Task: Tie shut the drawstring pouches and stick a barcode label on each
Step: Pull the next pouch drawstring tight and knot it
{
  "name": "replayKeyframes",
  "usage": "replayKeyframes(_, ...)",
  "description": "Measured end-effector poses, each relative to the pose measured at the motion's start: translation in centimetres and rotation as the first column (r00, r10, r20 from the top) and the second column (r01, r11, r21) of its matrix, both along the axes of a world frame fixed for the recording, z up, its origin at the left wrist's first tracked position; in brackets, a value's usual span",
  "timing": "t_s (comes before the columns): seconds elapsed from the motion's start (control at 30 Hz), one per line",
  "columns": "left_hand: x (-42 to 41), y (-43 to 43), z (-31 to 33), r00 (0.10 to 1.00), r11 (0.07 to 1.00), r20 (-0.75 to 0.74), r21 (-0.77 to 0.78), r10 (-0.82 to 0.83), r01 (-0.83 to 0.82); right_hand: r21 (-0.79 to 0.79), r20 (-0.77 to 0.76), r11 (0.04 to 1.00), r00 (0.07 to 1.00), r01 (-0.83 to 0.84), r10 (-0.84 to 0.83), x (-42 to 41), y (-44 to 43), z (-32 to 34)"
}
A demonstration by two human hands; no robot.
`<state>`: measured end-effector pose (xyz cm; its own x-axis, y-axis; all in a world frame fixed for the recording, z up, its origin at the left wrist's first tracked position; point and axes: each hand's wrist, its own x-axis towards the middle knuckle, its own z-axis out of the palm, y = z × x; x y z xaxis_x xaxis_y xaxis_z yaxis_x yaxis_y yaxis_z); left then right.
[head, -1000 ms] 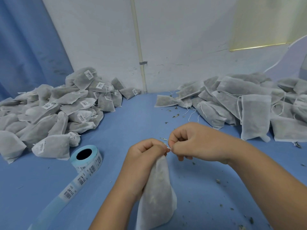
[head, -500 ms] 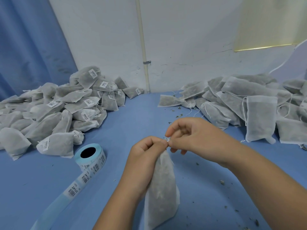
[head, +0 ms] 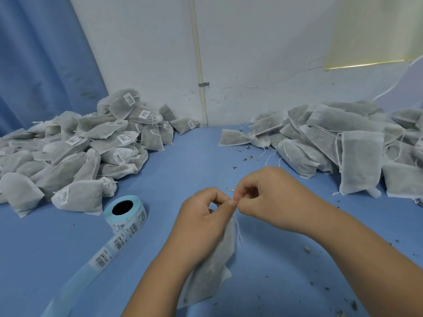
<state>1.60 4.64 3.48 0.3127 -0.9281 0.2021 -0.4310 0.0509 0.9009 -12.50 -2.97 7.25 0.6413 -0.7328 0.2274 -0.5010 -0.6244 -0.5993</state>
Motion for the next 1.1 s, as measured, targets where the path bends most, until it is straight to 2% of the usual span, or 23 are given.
replayKeyframes(0.2,-0.1,0.0,0.0,0.994,0.998,0.109,-0.053,0.020,-0.015,0.294,0.032,0.956,0.999,0.011,-0.021,-0.1,-0.7,-0.4)
replayKeyframes(0.37,-0.2,-0.1,0.1,0.993,0.991,0.087,-0.110,0.083,-0.073,0.439,0.076,0.899,0.997,-0.007,-0.029,-0.2,-1.1,-0.6)
replayKeyframes(0.53,-0.2,0.1,0.5,0.995,0.994,-0.070,-0.068,0.075,-0.080,0.439,0.101,0.898,0.994,-0.019,-0.028,-0.2,-1.0,-0.4)
replayKeyframes(0.63,-0.3,0.2,0.7,0.979,0.998,-0.204,-0.055,-0.002,-0.010,0.434,0.127,0.900,0.992,-0.038,-0.019,-0.2,-0.9,-0.2)
replayKeyframes(0.83,-0.2,0.1,0.5,0.828,0.986,-0.548,0.030,-0.122,0.165,0.422,0.175,0.905,0.985,-0.063,-0.012,-0.3,-0.4,0.5)
replayKeyframes(0.93,0.1,0.0,0.4,0.787,0.981,-0.599,0.016,-0.144,0.192,0.395,0.175,0.918,0.984,-0.031,-0.042,-0.2,-0.1,0.7)
replayKeyframes(1.1,0.1,-0.2,0.2,0.784,0.987,-0.609,0.008,-0.124,0.162,0.274,0.221,0.961,0.971,0.028,-0.092,0.3,0.5,0.7)
